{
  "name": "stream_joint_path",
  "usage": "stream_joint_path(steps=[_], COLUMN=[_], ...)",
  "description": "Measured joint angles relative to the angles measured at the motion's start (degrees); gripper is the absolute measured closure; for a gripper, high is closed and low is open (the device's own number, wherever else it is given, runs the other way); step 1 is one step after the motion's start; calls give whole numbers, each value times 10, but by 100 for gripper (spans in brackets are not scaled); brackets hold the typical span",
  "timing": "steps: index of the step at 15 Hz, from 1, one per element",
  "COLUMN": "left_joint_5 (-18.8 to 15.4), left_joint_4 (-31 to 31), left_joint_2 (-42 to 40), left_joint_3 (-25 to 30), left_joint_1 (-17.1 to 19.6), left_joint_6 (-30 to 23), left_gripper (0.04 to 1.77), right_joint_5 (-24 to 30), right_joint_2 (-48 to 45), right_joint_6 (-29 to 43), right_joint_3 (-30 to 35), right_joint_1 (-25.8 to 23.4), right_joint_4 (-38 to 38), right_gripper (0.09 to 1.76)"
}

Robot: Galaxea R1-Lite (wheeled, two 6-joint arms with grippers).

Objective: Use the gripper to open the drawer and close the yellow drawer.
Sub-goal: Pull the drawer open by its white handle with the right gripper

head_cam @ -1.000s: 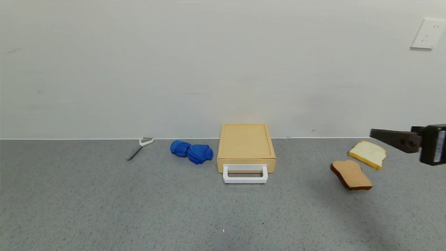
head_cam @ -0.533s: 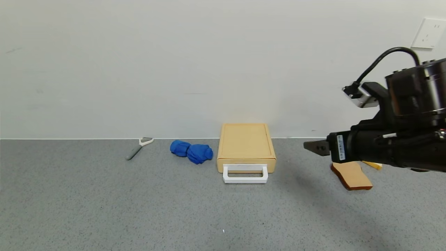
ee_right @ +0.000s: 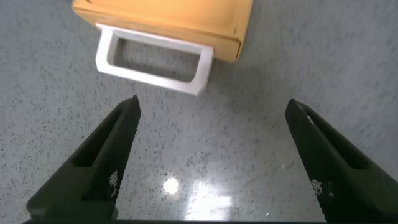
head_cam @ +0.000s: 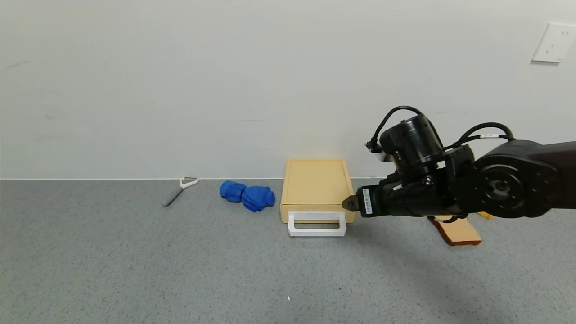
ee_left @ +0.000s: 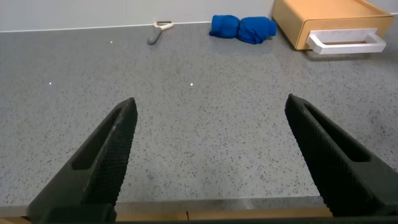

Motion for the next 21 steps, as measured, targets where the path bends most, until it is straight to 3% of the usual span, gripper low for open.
stream_joint_path(steps=[3,11,18,21], left_joint_5=[0,0,0,0], left_joint_4=[0,0,0,0], left_joint_2=[0,0,0,0], left_joint_3=[0,0,0,0], left_joint_1=[0,0,0,0], left_joint_6=[0,0,0,0], left_gripper=[9,9,9,9], right_joint_5=[5,5,-2,-8], right_joint_2=[56,154,226,253], right_joint_6=[53,134,213,222], right_joint_3=[-53,-161,-297,-316], right_joint_1=[7,30,40,41], right_joint_4=[54,104,199,201], right_gripper=[14,14,14,14])
